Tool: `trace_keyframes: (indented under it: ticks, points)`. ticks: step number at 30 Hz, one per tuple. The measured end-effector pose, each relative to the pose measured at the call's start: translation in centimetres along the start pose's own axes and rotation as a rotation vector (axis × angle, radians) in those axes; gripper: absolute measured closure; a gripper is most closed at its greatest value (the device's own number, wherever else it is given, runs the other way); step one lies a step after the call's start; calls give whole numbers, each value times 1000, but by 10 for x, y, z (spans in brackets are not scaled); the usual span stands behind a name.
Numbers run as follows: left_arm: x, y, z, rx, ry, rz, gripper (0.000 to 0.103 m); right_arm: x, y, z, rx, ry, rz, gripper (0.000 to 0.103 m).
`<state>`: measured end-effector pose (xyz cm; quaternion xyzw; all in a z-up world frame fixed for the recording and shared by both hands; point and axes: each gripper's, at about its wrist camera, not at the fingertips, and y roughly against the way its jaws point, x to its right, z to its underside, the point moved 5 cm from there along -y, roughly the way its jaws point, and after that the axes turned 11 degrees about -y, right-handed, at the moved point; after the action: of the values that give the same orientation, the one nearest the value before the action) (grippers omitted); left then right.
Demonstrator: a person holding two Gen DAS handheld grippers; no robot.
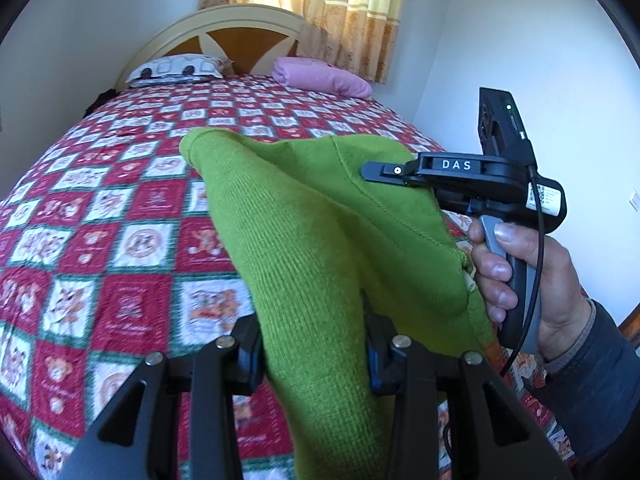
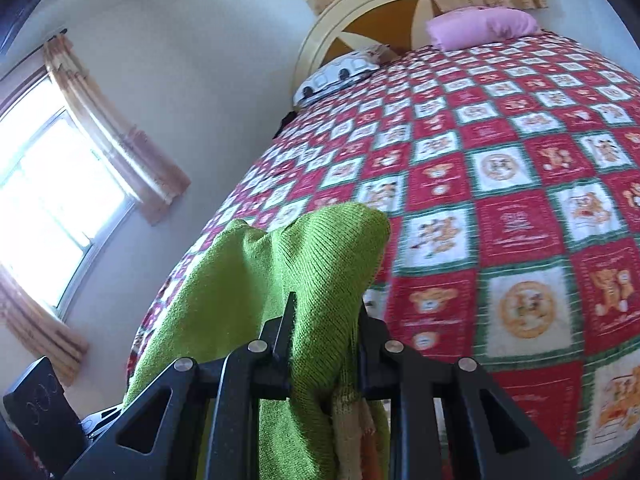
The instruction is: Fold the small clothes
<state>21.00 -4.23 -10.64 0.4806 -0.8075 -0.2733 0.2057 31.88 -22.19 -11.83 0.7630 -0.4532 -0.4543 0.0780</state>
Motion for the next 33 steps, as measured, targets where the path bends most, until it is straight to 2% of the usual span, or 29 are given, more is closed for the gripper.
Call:
trace_keyframes:
  ticks: [18, 33]
  points:
    - [-66, 61, 51, 41, 71, -111, 64, -90, -62, 60, -119, 71, -124, 80]
    - [-116, 91, 107, 28, 120, -261, 64, -161, -123, 109, -237, 157, -172, 80]
